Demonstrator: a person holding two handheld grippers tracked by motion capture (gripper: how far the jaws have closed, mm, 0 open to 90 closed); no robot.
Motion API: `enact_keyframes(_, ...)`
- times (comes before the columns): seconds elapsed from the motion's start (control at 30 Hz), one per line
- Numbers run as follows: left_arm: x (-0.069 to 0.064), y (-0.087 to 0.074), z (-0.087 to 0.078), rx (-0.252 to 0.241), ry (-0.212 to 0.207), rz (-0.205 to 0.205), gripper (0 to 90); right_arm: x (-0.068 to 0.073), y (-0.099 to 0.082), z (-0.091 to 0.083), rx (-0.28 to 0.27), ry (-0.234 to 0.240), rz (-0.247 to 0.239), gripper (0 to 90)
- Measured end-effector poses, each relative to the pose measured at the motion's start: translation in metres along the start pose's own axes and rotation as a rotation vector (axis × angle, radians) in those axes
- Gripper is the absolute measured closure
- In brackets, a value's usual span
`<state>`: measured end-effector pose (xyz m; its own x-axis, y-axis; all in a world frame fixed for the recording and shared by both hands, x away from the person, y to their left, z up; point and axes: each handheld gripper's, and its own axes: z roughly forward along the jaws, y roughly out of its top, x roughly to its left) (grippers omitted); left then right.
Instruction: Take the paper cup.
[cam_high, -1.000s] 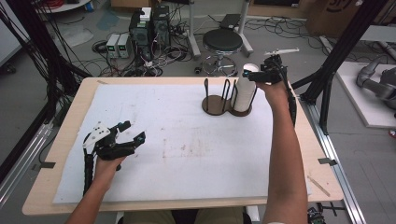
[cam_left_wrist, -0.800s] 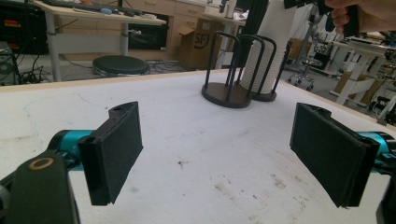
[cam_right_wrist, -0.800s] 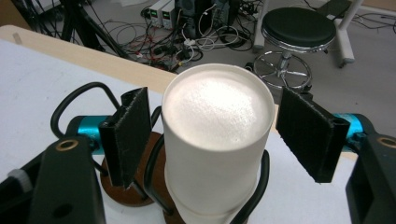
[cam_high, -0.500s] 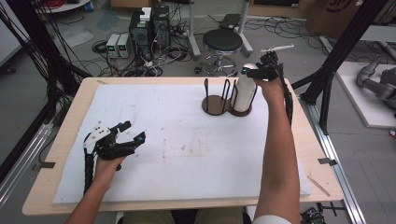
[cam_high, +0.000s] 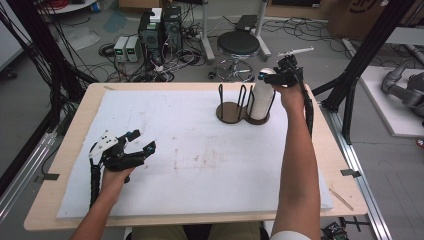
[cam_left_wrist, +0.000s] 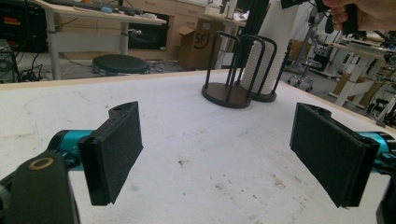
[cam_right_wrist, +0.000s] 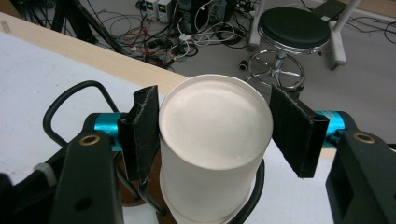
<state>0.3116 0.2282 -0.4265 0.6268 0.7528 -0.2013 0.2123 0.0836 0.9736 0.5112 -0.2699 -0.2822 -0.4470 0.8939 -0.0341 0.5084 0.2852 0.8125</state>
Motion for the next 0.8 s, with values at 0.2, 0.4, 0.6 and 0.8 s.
enact_keyframes(0.2, -0.001, 0.0, 0.001, 0.0, -0.003, -0.001, 16.7, -0.001, 0.0, -0.002, 0.0, -0.004, 0.005, 37.1)
enact_keyframes(0.4, -0.001, 0.0, 0.0, 0.002, -0.005, 0.002, 16.7, 0.001, 0.006, -0.003, 0.008, -0.008, -0.01, 37.1)
enact_keyframes(0.6, -0.001, -0.001, 0.0, 0.005, 0.0, 0.001, 16.8, 0.009, 0.009, 0.001, 0.031, -0.017, -0.042, 37.1)
enact_keyframes(0.8, 0.0, -0.001, 0.0, 0.01, -0.003, 0.006, 16.8, 0.009, 0.009, 0.001, 0.023, -0.017, -0.035, 37.1)
